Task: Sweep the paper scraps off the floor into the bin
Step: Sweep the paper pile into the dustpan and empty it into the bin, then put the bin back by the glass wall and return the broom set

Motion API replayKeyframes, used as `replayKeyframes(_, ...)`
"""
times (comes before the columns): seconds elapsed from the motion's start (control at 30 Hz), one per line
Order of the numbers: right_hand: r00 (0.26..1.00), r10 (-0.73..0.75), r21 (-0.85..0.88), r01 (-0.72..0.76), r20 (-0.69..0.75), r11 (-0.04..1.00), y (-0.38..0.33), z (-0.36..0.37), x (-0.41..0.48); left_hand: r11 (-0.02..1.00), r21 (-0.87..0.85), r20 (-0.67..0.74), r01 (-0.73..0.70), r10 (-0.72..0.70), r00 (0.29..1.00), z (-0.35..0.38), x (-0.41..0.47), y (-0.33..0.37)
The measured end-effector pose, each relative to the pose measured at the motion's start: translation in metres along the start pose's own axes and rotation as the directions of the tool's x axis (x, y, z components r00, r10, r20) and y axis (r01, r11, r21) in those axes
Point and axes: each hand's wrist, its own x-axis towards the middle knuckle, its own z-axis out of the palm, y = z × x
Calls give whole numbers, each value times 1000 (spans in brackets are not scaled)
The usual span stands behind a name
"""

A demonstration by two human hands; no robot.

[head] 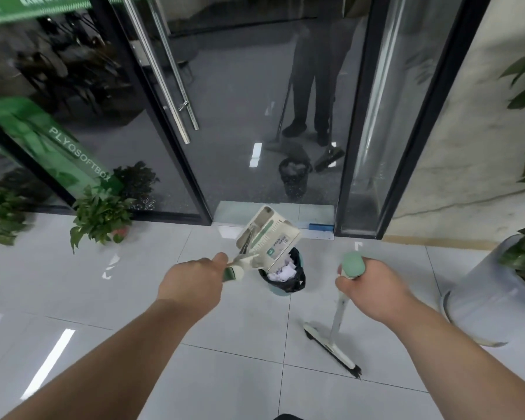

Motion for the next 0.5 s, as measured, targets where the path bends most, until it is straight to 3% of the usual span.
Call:
replayKeyframes(0.17, 987, -162, -139, 161, 2, 977, -46, 3, 6, 960, -156, -65, 234, -247, 967, -8, -15, -52)
replayKeyframes(0.3, 962, -269, -130, 260, -57, 957, -95, 4, 17, 929, -195, -99, 314, -337, 936, -9, -21, -95)
replayKeyframes(0.5, 905, -420, 325, 419, -70, 848, -222, 30, 32, 910, -189, -97, 368, -390, 916, 10, -5, -164)
